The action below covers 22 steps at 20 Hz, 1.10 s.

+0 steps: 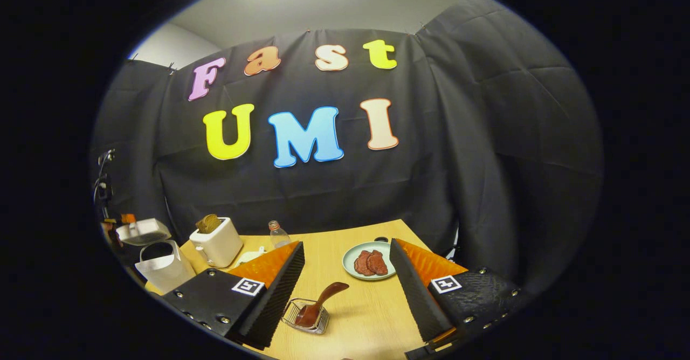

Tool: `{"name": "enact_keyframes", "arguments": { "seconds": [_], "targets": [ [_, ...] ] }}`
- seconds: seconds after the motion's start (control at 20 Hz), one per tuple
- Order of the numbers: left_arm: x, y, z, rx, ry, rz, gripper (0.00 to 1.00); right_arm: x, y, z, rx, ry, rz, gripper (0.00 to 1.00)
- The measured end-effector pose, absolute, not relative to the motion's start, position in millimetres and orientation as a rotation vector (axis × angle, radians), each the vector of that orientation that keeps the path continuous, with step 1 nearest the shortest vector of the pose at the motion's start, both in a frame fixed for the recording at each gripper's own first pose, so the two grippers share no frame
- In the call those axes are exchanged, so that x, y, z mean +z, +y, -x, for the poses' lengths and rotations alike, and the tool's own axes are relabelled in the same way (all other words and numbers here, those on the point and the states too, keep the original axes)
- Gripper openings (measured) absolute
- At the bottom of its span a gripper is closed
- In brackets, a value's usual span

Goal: Close the left gripper, press the button to open the rice cooker; take a wooden spoon from the chopstick holder with the right hand, scoop a spoonful of rice and pour it into the rice cooker, then put the wooden spoon back into the chopstick holder.

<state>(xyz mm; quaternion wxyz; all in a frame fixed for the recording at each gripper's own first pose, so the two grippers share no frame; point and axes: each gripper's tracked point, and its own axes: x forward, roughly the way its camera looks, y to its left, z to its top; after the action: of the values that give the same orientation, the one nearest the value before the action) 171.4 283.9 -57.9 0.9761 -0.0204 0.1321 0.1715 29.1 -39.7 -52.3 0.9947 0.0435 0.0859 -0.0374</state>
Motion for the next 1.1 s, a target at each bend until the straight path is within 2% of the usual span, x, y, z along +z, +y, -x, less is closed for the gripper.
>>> {"name": "enact_keyframes", "arguments": {
  "seconds": [0.05,0.15,0.2,0.25,0.65,0.85,1.1],
  "targets": [
    [-39.0,279.3,-172.1,0.337,0.236,0.042,0.61,-52.4,-39.6,-28.5,-0.068,0.174,-0.086,0.96],
    [-14.8,274.3,-163.6,0.335,0.168,0.039,0.77,-52.4,-39.7,-28.9,-0.059,0.174,-0.085,0.96],
    [-1.0,270.7,-158.5,0.329,0.131,0.037,0.93,-51.6,-38.6,-27.8,-0.050,0.169,-0.085,0.96],
    [13.3,260.3,-148.4,0.316,0.098,0.037,0.97,-50.0,-38.8,-27.6,-0.046,0.165,-0.084,0.96],
    [29.3,175.7,-72.4,0.215,0.005,0.083,0.96,-69.1,-47.7,-37.4,-0.052,0.202,-0.099,0.96],
    [18.8,174.0,-46.7,0.280,-0.035,0.039,0.97,-102.1,-43.6,-48.7,-0.041,0.274,-0.115,0.97],
    [-0.7,146.0,-24.5,0.252,-0.002,0.076,0.97,-149.0,-31.4,-70.6,-0.027,0.378,-0.161,0.97]
  ]
}}
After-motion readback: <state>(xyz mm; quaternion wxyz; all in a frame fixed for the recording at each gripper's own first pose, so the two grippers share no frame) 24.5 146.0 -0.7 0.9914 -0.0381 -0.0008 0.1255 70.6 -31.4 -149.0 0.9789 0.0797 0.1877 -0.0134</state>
